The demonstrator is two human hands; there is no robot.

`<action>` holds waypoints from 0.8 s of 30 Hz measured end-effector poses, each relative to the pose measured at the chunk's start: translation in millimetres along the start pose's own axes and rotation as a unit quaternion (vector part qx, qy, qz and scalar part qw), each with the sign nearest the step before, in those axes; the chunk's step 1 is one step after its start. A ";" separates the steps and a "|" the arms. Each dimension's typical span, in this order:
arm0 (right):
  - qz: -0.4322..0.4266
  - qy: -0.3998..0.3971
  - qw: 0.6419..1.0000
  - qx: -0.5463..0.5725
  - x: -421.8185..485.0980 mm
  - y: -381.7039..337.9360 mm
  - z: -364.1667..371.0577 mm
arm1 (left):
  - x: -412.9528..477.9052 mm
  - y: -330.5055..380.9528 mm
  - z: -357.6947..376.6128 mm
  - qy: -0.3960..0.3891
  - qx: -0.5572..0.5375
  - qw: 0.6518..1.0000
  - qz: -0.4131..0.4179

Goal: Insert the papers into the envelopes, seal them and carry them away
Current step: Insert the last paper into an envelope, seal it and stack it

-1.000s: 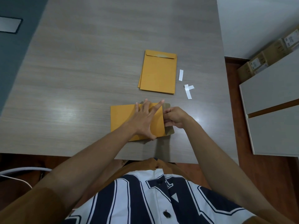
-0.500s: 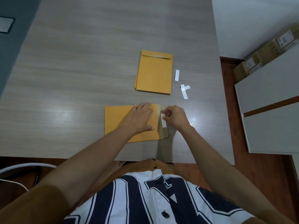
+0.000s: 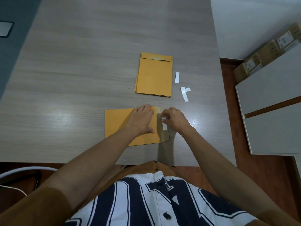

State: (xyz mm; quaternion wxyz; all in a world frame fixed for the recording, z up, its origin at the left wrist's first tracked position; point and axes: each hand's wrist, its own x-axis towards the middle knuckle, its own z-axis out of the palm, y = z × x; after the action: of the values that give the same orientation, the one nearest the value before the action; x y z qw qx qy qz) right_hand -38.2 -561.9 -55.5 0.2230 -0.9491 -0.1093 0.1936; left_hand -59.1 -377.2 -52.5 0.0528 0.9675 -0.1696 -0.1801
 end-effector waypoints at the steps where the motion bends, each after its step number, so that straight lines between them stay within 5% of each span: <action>1: 0.000 0.004 1.000 0.005 0.2 0.2 1.1 | -0.1 -0.2 -0.2 0.000 -0.003 1.000 -0.001; 14: -0.004 0.032 0.999 0.015 0.2 -4.8 3.8 | -0.1 -0.2 -0.9 -0.001 -0.009 1.000 -0.002; 24: 0.086 0.081 0.973 0.197 -0.7 -8.4 -19.6 | 0.0 0.0 -0.9 0.000 -0.017 1.000 -0.002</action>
State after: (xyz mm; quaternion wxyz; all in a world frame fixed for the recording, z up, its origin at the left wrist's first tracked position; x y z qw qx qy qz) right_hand -31.6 -562.2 -35.1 0.3961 -0.9050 0.0314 0.1520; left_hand -58.7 -377.2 -51.7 0.0692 0.9669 -0.1641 -0.1829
